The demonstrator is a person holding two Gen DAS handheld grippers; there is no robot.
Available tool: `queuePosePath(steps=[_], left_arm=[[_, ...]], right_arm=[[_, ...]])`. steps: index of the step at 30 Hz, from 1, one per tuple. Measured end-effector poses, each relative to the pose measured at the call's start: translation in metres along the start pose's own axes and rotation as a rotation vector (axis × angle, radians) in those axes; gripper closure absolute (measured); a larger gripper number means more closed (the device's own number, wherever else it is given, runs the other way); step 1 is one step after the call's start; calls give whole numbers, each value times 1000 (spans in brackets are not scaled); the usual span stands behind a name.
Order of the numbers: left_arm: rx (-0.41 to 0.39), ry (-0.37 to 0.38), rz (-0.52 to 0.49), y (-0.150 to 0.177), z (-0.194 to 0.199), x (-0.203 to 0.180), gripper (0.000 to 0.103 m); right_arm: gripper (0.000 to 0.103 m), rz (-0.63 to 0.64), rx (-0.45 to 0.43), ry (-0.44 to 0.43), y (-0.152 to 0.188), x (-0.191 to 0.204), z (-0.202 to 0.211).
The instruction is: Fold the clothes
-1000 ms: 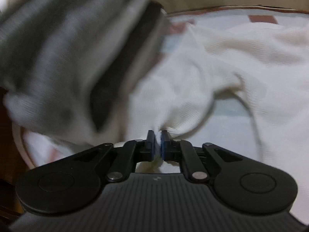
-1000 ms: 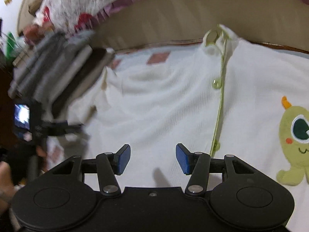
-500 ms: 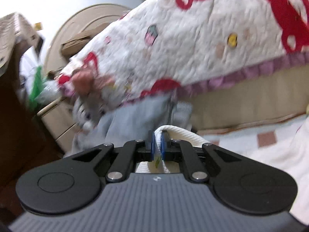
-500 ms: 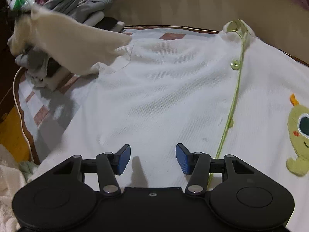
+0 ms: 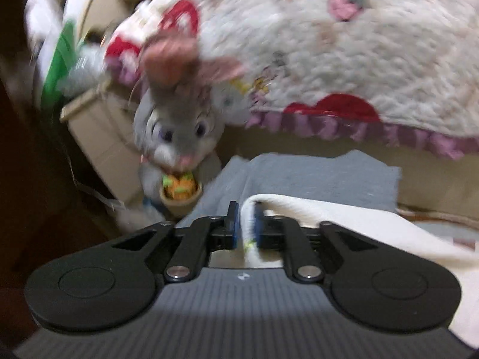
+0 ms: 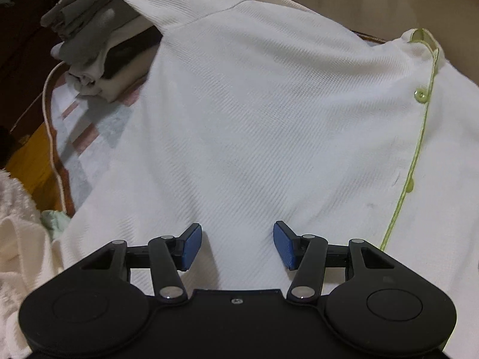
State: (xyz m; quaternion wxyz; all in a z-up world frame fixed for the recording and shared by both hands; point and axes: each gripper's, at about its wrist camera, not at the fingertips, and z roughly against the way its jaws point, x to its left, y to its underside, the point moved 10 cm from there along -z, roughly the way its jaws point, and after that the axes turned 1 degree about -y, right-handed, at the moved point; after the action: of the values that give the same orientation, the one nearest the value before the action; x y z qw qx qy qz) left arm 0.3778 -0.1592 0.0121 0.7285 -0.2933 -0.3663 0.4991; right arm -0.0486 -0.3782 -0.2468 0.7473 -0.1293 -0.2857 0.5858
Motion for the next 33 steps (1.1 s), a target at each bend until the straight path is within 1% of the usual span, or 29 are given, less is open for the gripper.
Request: queuePosePath(steps=[1, 2, 5, 6, 8, 9, 10, 15, 17, 18, 19, 21, 23, 25, 26, 27, 28, 30, 31, 33], left_arm=[[-2, -11, 42, 4, -5, 7, 57], [-13, -21, 63, 6, -6, 12, 54], [-49, -32, 82, 5, -7, 18, 54], [-68, -39, 89, 4, -6, 20, 51], [-166, -71, 100, -10, 6, 24, 50], [-180, -50, 109, -10, 15, 18, 51], [-194, -29, 117, -10, 24, 12, 50], [-264, 78, 159, -11, 71, -17, 50], [-289, 125, 167, -9, 91, -32, 46], [-285, 169, 133, 3, 100, -57, 40], [-265, 226, 118, 17, 105, -83, 36], [-222, 339, 92, 48, 114, -134, 35], [-137, 460, 105, 85, 109, -188, 35], [-30, 537, 132, 118, 92, -234, 35], [39, 568, 146, 138, 81, -257, 35], [92, 586, 151, 154, 71, -275, 35], [116, 597, 147, 166, 63, -289, 36], [132, 608, 103, 191, 58, -315, 36], [137, 616, 84, 201, 57, -326, 36], [157, 677, 53, 214, 57, -346, 36]], right_arm=[[44, 7, 3, -4, 1, 0, 1], [44, 11, 4, -9, 2, 0, 1], [44, 4, 1, -24, 4, -3, 4], [43, -2, 0, -31, 4, -4, 5], [42, -14, -1, -44, 3, -4, 5], [40, -16, -1, -50, 3, -4, 5], [40, -16, -2, -54, 3, -4, 5], [38, -21, -9, -62, 5, -5, 7], [38, -22, -1, -61, 4, -4, 6], [38, -28, 10, -70, 3, -3, 7], [38, -40, 19, -87, 0, -3, 8], [38, -81, -4, -126, -10, -8, 19], [38, -124, -60, -145, -30, -23, 37], [38, -165, -118, -151, -53, -44, 57], [38, -180, -141, -138, -66, -58, 65], [38, -198, -161, -116, -79, -74, 72], [38, -222, -180, -85, -93, -93, 78], [37, -277, -215, -11, -119, -134, 86], [34, -309, -230, 32, -131, -155, 87], [34, -357, -246, 129, -151, -197, 85]])
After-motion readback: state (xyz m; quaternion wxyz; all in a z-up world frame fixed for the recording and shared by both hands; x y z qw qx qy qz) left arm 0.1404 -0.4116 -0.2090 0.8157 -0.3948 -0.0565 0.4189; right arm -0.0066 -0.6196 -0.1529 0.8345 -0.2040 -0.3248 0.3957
